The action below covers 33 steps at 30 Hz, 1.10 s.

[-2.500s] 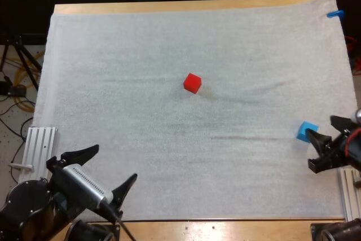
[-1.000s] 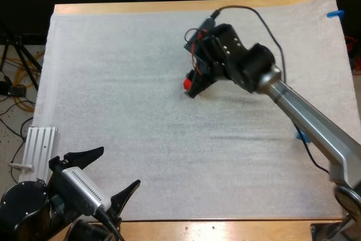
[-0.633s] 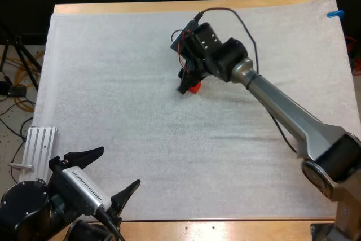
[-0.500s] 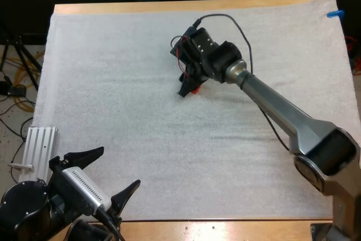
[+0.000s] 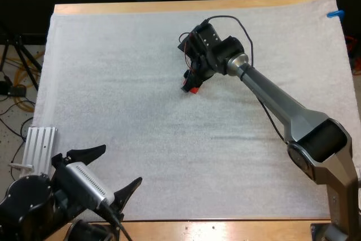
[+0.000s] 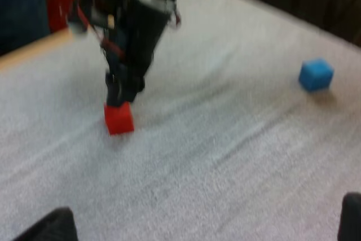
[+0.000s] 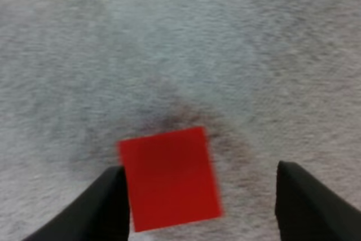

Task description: Stack red cube on blue cube

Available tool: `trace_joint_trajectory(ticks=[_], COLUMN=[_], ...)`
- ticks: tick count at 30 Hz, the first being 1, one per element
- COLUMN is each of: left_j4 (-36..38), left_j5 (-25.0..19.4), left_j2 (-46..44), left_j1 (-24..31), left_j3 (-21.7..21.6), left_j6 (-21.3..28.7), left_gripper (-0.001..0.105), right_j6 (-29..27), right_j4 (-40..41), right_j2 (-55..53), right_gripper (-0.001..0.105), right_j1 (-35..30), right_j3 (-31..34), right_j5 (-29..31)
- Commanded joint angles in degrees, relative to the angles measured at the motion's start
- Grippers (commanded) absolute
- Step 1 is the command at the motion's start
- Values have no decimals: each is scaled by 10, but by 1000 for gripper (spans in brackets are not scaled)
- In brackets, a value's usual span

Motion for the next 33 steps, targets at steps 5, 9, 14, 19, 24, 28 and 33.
trace_joint_trajectory(ticks=[5,9,14,19,24,28,33], left_j4=[0,-6,-6,-6,-6,-6,-6], left_j5=[0,0,0,0,0,0,0], left_j2=[16,16,16,16,16,16,16], left_j1=[-1,-1,-1,-1,-1,-1,-1], left_j3=[0,0,0,0,0,0,0], left_j6=[-1,-1,-1,-1,-1,-1,-1], left_gripper=[87,87,87,87,87,87,87], right_j6=[-4,-4,-2,11,21,22,39], right_j4=[12,14,14,12,12,12,12], right_j2=[2,12,24,35,36,36,35], right_gripper=[54,54,54,54,43,17,9], right_j1=[-1,-1,-1,-1,-1,-1,-1], right_j3=[-7,-7,-7,-7,-7,-7,-7], right_j5=[-28,-28,-28,-27,-27,-22,-9])
